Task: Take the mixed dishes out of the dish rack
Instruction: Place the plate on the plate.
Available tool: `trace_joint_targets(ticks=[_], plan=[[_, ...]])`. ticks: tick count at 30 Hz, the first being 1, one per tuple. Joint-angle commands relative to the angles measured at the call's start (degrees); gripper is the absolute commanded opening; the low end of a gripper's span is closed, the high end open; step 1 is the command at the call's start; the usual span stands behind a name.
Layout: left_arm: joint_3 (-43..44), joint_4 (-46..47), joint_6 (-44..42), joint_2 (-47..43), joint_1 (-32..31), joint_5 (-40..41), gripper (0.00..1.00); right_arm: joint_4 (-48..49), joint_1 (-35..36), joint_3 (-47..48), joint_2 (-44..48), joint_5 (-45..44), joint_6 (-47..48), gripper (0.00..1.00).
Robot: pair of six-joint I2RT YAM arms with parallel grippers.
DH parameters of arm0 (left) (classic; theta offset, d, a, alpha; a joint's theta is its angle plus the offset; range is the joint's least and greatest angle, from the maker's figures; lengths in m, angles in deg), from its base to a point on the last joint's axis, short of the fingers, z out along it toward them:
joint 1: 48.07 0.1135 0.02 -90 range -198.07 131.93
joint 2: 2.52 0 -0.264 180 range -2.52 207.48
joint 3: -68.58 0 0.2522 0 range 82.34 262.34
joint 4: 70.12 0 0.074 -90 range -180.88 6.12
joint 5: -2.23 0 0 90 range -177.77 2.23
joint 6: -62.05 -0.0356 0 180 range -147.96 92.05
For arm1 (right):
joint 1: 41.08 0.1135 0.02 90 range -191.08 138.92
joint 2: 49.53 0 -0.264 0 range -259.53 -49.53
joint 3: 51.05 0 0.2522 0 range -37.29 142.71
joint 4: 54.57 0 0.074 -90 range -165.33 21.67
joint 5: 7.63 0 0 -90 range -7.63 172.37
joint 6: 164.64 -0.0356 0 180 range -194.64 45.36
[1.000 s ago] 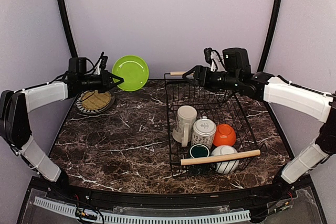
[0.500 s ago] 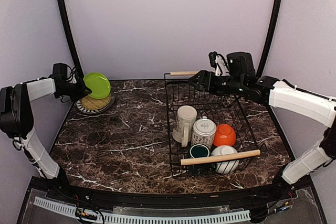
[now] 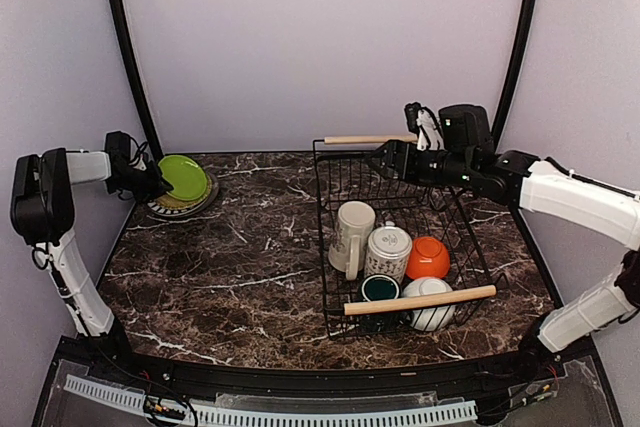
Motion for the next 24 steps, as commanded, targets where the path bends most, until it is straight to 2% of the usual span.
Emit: trace_joint_targets(ticks=[1, 5, 11, 19, 24], plan=[[2.78, -1.29, -1.13, 1.63, 0.89, 0.10, 0.05, 0.37, -0.17, -1.27, 1.50, -1.20, 0.48, 0.79], [3.99, -2.40, -1.51, 3.71, 1.18, -1.47, 0.11, 0.92, -0.18, -1.57, 1.54, -0.97, 0.56, 0.79], [4.74, -4.07, -2.67, 3.39, 1.26, -0.13, 0.28, 0.78, -0.17, -1.82, 1.96, -0.75, 0.37, 0.79], [2.71, -4.83, -4.22, -2.39, 1.29, 6.55, 0.67, -0.16, -0.17, -1.71, 1.79, -1.78, 0.76, 0.79], [1.30, -4.35, -4.81, -6.23, 1.27, 8.67, 0.78, -2.07, -0.18, -0.50, 0.76, -2.22, 1.72, 0.79]])
